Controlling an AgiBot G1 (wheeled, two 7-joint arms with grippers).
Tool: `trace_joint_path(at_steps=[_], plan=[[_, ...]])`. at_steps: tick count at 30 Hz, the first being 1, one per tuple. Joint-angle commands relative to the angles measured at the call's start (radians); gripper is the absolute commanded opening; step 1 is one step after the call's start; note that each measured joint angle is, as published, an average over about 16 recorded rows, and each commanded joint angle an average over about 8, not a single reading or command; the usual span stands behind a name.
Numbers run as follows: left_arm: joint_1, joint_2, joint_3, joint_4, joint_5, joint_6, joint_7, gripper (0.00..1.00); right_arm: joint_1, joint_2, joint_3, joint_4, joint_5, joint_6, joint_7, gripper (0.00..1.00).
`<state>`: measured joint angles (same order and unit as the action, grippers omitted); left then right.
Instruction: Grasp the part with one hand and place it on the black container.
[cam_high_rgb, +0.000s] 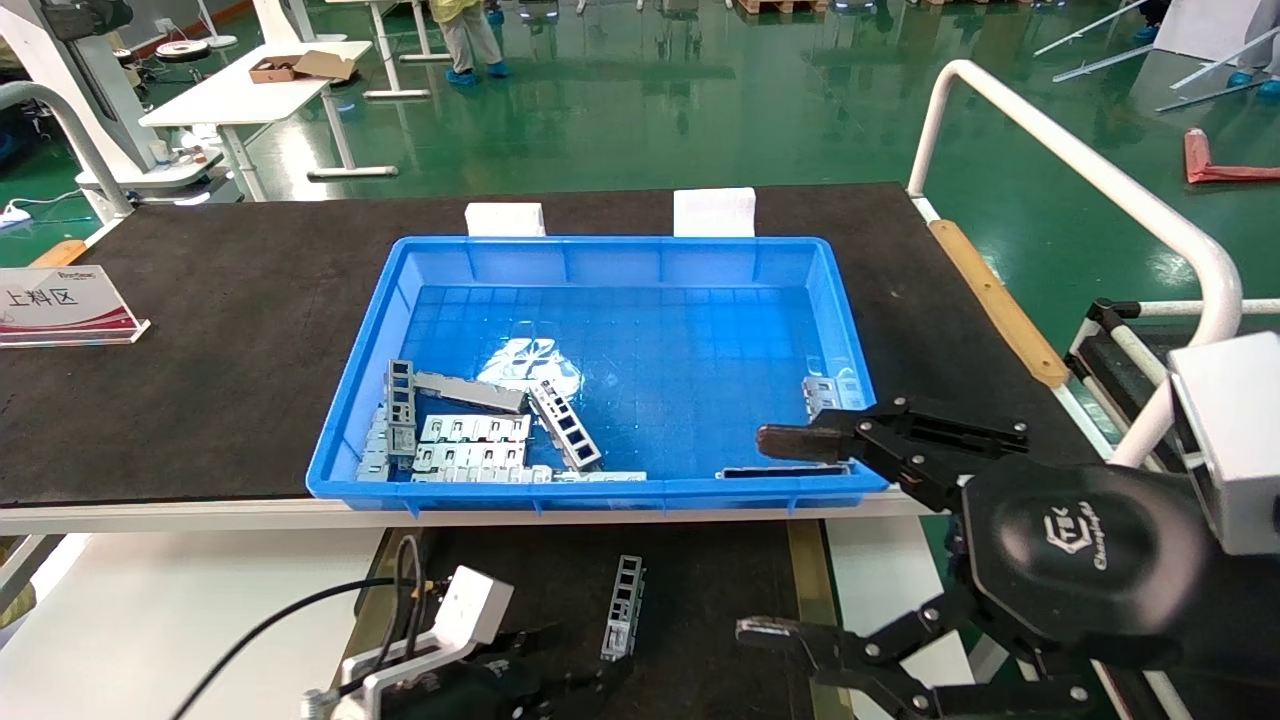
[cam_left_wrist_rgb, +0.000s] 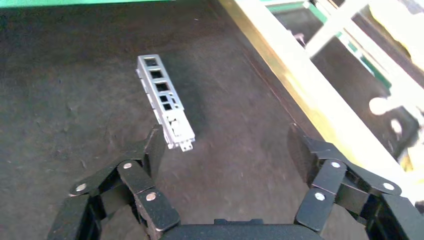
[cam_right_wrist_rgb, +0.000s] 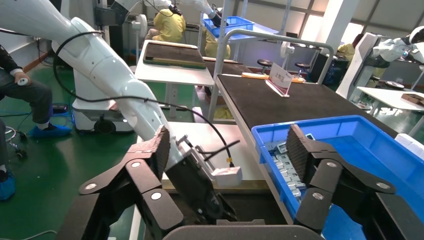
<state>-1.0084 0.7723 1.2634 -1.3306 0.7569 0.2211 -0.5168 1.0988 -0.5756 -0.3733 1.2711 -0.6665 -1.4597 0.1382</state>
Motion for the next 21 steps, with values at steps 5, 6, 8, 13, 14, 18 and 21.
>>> trace_joint_path(at_steps=[5,6,8,13,14,18,21], plan=[[0.023,-0.074,-0.1,-0.011,-0.011,0.162,0.126,1.0,0.0,0.0,0.0,0.0,0.0,0.0,0.0,1.0],[0.027,-0.086,-0.119,-0.01,-0.02,0.189,0.151,1.0,0.0,0.0,0.0,0.0,0.0,0.0,0.0,1.0],[0.039,-0.109,-0.154,-0.008,-0.04,0.24,0.198,1.0,0.0,0.0,0.0,0.0,0.0,0.0,0.0,1.0],[0.077,-0.158,-0.226,0.005,-0.1,0.328,0.293,1.0,0.0,0.0,0.0,0.0,0.0,0.0,0.0,1.0],[0.085,-0.165,-0.238,0.008,-0.112,0.338,0.307,1.0,0.0,0.0,0.0,0.0,0.0,0.0,0.0,1.0],[0.116,-0.182,-0.272,0.018,-0.148,0.361,0.352,1.0,0.0,0.0,0.0,0.0,0.0,0.0,0.0,1.0],[0.125,-0.186,-0.283,0.02,-0.159,0.367,0.366,1.0,0.0,0.0,0.0,0.0,0.0,0.0,0.0,1.0]])
